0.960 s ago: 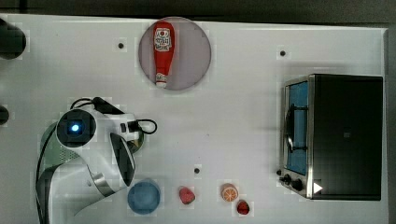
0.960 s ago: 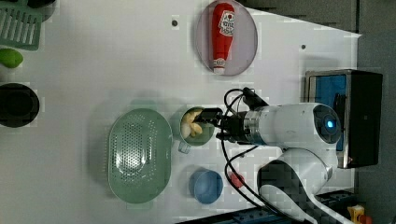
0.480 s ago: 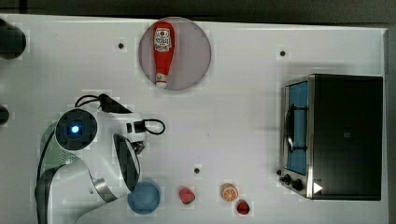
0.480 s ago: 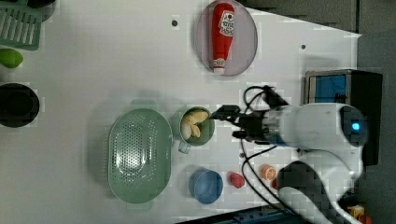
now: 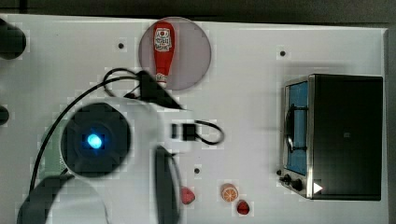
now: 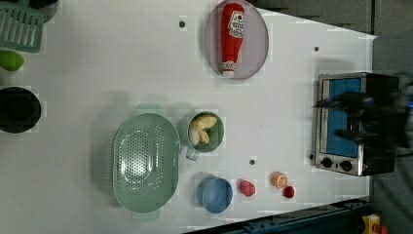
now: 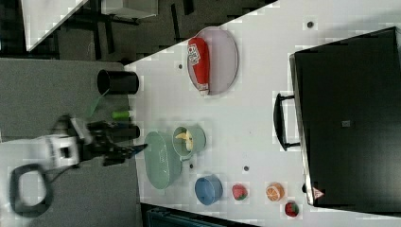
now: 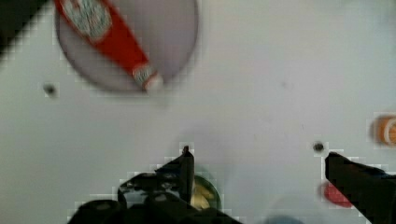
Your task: Pick Banana and place it in mug.
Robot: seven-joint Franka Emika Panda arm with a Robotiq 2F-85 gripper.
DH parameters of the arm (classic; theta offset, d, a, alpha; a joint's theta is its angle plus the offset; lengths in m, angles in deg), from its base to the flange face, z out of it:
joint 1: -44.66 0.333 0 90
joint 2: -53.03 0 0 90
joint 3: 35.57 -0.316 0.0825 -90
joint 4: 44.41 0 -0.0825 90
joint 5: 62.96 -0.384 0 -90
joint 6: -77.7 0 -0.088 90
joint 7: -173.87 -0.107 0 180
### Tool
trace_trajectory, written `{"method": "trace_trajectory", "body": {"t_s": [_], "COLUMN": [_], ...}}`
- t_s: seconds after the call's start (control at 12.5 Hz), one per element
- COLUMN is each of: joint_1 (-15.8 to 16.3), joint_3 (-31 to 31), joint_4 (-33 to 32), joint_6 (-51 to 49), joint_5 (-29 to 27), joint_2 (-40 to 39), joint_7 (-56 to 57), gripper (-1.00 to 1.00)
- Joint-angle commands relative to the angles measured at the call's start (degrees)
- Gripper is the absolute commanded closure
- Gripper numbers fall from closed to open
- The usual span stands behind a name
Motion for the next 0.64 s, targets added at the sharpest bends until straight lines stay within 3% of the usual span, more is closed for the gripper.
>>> {"method": "trace_trajectory", "body": {"t_s": [0.08,0.24,0.64], "joint_1": [-0.6,-0.7,-0.8], "joint_3": [7.0,10.2,14.7], "joint_4": [5.5,8.9,11.2], "joint_6": [-7.2,-13.9,-16.7], "joint_5": [-1.2,-1.2,0.6], "joint_2": [0.3,0.3,0.2], "joint_7": [2.3,5.6,11.1], "gripper": [-1.00,-1.00,-1.00]}}
